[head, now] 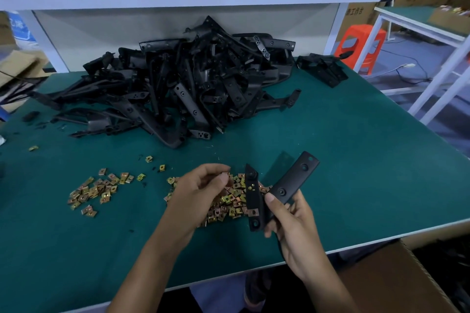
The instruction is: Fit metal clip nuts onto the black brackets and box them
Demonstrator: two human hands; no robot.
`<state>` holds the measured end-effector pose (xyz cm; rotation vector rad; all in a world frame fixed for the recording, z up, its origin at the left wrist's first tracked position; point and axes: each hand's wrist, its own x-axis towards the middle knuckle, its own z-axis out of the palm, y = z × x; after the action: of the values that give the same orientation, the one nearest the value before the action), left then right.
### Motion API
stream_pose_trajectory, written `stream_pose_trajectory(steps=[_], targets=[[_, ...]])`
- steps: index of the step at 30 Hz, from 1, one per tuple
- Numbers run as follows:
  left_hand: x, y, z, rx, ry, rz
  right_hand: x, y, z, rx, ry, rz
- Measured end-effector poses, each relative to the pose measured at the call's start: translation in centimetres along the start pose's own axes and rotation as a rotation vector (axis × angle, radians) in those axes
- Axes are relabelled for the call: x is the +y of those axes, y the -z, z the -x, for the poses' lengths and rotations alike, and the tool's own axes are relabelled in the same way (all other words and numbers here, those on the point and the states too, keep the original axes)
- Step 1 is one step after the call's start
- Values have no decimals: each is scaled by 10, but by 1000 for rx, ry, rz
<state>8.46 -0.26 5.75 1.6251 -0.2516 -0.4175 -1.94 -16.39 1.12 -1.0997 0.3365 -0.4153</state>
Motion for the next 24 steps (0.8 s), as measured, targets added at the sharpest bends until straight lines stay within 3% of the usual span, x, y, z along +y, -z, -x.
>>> stream_pose_trajectory(steps=[4,8,24], targets=[[2,-11,10,-72,128,356,0,1,2,6,-27,-23],[3,-22,17,-85,159,489,0,0,2,-3,-10,-19],[1,-37,27,6,216,351,9,1,2,43,97,74]])
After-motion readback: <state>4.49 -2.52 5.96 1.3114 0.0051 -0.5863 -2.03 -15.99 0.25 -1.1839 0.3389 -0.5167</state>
